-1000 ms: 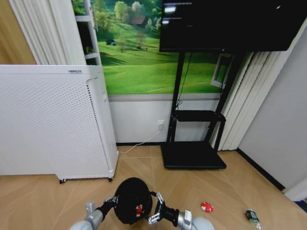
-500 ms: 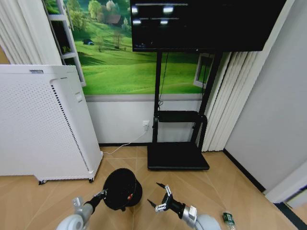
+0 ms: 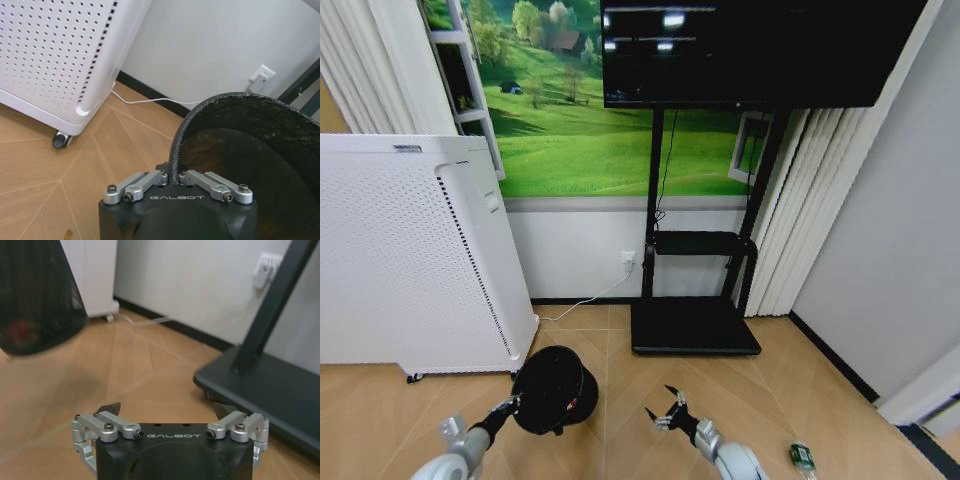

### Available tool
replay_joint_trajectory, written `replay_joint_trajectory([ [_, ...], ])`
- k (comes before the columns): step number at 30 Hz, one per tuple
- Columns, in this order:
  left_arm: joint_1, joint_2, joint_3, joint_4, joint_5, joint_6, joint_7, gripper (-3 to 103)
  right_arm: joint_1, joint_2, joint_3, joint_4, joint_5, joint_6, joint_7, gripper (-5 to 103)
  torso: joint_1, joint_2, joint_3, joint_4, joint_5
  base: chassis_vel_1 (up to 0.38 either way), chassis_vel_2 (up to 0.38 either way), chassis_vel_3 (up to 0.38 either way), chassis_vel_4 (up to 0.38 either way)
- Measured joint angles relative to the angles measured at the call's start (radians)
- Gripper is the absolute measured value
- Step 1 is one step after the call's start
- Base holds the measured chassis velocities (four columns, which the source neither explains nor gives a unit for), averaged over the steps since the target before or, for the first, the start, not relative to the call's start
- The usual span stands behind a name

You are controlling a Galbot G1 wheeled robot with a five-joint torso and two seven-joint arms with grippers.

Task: Pick up the trash bin and place the garbage on the floor into it.

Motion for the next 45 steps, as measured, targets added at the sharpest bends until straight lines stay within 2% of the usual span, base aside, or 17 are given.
replay_joint_trajectory([
  [2,0.006,-0.006,-0.006,-0.002,0.001,-0.001,0.002,3,-0.001,-0.015,0.025,-0.036,-0.037,-0.009,-0.004,100,0.0,0.0,0.0,0.0,-0.0002,0.0,0.0,0.0,0.0],
  [7,0.006,-0.016,-0.005,-0.002,0.004,-0.003,0.003,3,-0.017,-0.038,0.043,-0.076,-0.057,0.0,-0.025,100,0.0,0.0,0.0,-0.0003,-0.0002,0.0,0.0,0.0,0.0],
  [17,0.0,-0.022,0.004,-0.001,0.005,-0.003,0.003,3,-0.007,-0.035,0.047,-0.137,-0.103,0.017,-0.028,100,0.0,0.0,0.0,-0.0005,-0.0002,0.0,0.0,0.0,0.0],
  [22,0.002,-0.027,0.005,-0.002,0.008,-0.005,0.003,3,0.059,-0.017,0.037,-0.26,-0.158,0.031,-0.027,100,0.0,0.0,0.0,-0.0001,-0.0001,0.0,0.0,0.0,0.0],
  [24,0.013,-0.031,-0.017,-0.007,0.009,-0.006,0.006,3,0.124,-0.01,0.035,-0.364,-0.223,0.039,-0.024,100,0.0,0.0,0.0,0.0001,-0.0001,0.0,0.0,0.0,0.0],
  [26,0.017,-0.038,-0.03,-0.01,0.006,-0.007,0.013,3,0.145,-0.014,0.04,-0.398,-0.248,0.039,-0.013,100,0.0,0.0,0.0,0.0,0.0,0.0,0.0,0.0,0.0],
  [36,0.012,-0.042,-0.035,-0.001,0.004,-0.01,0.018,3,0.158,-0.037,0.062,-0.461,-0.281,0.029,-0.01,100,0.0,0.0,0.0,-0.0002,-0.0003,0.0,0.0,0.0,0.0],
  [45,0.025,-0.059,-0.034,-0.011,0.012,-0.013,0.02,3,0.175,-0.02,0.069,-0.536,-0.32,0.046,0.014,100,0.0,0.0,0.0,-0.0001,-0.0002,0.0,0.0,0.0,0.0],
])
